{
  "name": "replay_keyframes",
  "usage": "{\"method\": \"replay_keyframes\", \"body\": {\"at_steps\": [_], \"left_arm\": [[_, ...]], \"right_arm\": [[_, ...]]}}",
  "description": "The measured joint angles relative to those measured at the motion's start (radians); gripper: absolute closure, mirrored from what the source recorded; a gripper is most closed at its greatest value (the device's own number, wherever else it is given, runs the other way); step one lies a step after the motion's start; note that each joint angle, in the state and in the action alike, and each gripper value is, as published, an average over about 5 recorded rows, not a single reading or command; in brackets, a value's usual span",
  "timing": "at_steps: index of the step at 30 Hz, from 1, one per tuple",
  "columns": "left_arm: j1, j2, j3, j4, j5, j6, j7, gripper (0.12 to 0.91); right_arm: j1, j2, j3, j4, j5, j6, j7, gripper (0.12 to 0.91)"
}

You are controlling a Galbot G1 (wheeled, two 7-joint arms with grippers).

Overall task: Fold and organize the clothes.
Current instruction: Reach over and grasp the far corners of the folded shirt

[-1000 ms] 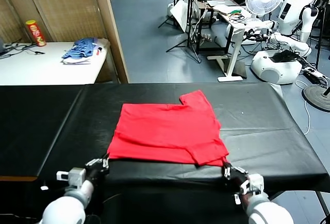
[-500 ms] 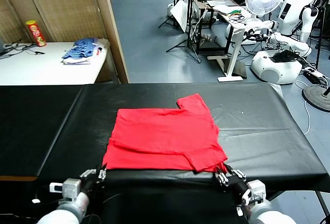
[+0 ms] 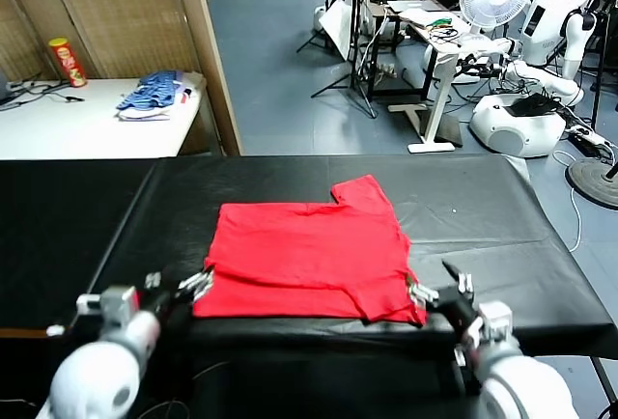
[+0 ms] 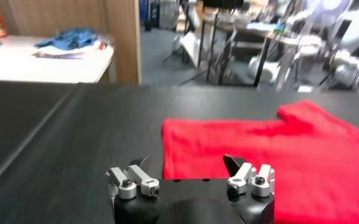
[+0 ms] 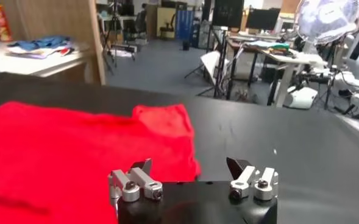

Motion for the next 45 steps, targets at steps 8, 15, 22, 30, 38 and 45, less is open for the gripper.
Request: {"method": "replay_keyframes", "body": {"at_steps": [8,15,22,30,38,45], "left_arm": [[-0.271,-0.029,0.137,0.259,-0.028,0.035,0.007,0.232],[-0.441,-0.068,0.218,0.48,-0.03,0.076,0.021,0.232],[-0.507,-0.072,0.245,0.606,-0.026,0.105,0.053,0.232],[-0.523,-0.066,0.246,0.653,-0.02,0.1,0.095,0.247],[-0.533,-0.072,0.243,0.68,-0.012,0.085,0.135,0.543],[-0.534,-0.075,0.243,0.68,-0.003,0.084,0.156,0.831]], "right_arm": [[0.237,0.045,-0.105,-0.285,0.046,-0.01,0.01,0.227],[0.371,0.106,-0.145,-0.472,0.059,-0.018,-0.014,0.227],[0.443,0.164,-0.161,-0.592,0.054,-0.017,-0.047,0.227],[0.481,0.203,-0.151,-0.671,0.053,-0.02,-0.048,0.421],[0.487,0.218,-0.141,-0.694,0.054,-0.02,-0.055,0.816],[0.475,0.218,-0.127,-0.684,0.032,0.02,-0.083,0.903]]}}
